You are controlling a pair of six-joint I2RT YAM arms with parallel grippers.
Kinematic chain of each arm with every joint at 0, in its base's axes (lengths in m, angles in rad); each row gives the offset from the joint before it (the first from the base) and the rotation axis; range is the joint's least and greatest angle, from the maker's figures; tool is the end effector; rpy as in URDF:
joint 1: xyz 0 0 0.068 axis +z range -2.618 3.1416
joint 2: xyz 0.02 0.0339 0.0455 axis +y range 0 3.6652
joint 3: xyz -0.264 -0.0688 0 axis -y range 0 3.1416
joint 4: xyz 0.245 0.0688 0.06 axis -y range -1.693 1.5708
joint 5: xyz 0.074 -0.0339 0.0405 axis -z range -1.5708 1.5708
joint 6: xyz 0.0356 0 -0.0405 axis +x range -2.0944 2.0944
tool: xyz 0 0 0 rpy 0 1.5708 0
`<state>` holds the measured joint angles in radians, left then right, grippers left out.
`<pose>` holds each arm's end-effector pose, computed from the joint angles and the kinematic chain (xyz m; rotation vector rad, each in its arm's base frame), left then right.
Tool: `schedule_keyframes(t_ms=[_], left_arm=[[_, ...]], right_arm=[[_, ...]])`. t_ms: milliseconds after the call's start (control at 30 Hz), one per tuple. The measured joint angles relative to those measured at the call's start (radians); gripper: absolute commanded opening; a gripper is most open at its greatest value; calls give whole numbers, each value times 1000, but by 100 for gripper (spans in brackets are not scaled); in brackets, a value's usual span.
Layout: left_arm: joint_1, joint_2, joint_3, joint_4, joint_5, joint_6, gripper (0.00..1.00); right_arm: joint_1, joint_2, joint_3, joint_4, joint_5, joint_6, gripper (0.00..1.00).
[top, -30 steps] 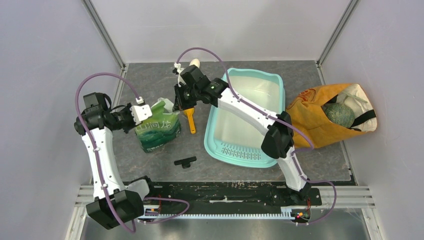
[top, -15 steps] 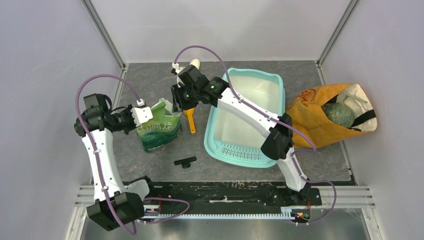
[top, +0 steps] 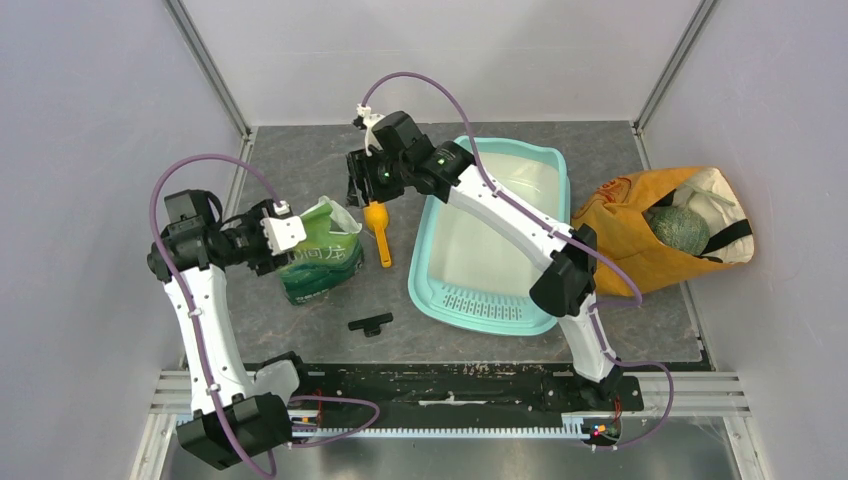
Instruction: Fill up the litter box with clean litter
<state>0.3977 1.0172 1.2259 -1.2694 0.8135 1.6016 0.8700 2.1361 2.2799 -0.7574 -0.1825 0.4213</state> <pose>0.1543 0.0368 0.3616 1.4494 1.6734 -0.0298 0.3074 0.3744 0.3682 -0.6251 2.2432 0.8962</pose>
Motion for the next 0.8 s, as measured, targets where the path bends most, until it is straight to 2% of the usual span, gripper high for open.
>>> schedule_keyframes(t_ms=[67, 300, 533, 800], left_arm=[[0, -4, 1, 14, 0, -20, 85], [0, -60, 29, 122, 16, -182, 87], [0, -129, 45, 287, 61, -423, 89], [0, -156, 50, 454, 88, -656, 89]], right_arm=[[-2, 0, 0, 0, 1, 0, 59], [-14, -2, -71, -8, 138, -2, 56], [-16, 11, -109, -39, 285, -8, 57], [29, 143, -103, -37, 372, -12, 56]])
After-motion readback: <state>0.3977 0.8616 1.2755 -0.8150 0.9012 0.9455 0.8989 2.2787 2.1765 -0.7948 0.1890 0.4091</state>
